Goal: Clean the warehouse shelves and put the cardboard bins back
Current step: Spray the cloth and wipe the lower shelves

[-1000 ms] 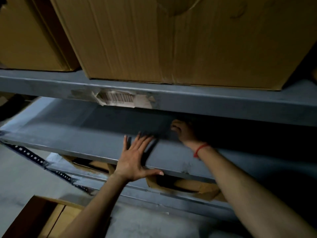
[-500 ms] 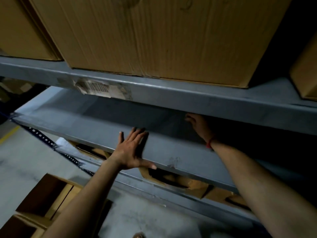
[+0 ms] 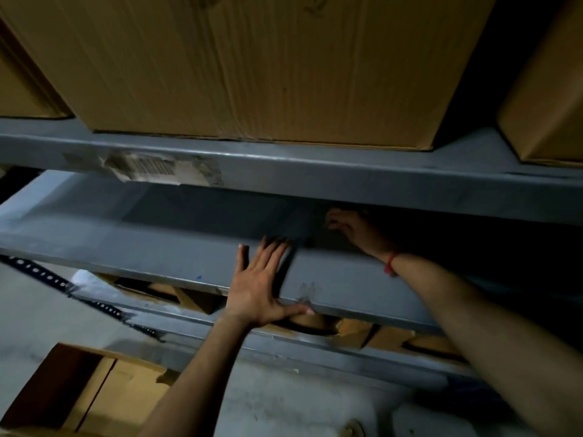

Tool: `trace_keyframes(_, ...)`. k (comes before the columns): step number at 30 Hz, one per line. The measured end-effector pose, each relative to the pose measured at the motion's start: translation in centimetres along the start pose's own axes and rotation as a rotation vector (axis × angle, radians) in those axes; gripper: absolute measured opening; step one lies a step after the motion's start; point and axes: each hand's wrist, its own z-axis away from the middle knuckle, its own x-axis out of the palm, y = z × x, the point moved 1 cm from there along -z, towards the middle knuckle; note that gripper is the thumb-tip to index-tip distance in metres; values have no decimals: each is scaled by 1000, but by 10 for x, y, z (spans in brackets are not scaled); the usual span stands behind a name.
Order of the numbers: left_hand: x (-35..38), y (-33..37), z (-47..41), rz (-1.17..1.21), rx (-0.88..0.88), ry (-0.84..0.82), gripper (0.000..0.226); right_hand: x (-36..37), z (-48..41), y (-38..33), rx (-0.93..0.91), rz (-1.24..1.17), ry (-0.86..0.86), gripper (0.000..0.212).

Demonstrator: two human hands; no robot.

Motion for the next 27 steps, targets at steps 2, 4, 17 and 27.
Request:
trace_keyframes(2,0,0,1,9,-1,2,128,11,-7,-10,239,-45,91,22)
trace_keyframes(4,1,1,1,17,5,21,128,15,4,-53,214,-104,124,22)
trace_keyframes(17,3,-3,2,-43,33,-47,117,-24,35,-3,222,-68,-52,21)
trace_keyframes(27,7,-7,1,-88,63,-30,113,-22,95,-100,-418,-227,-253,20)
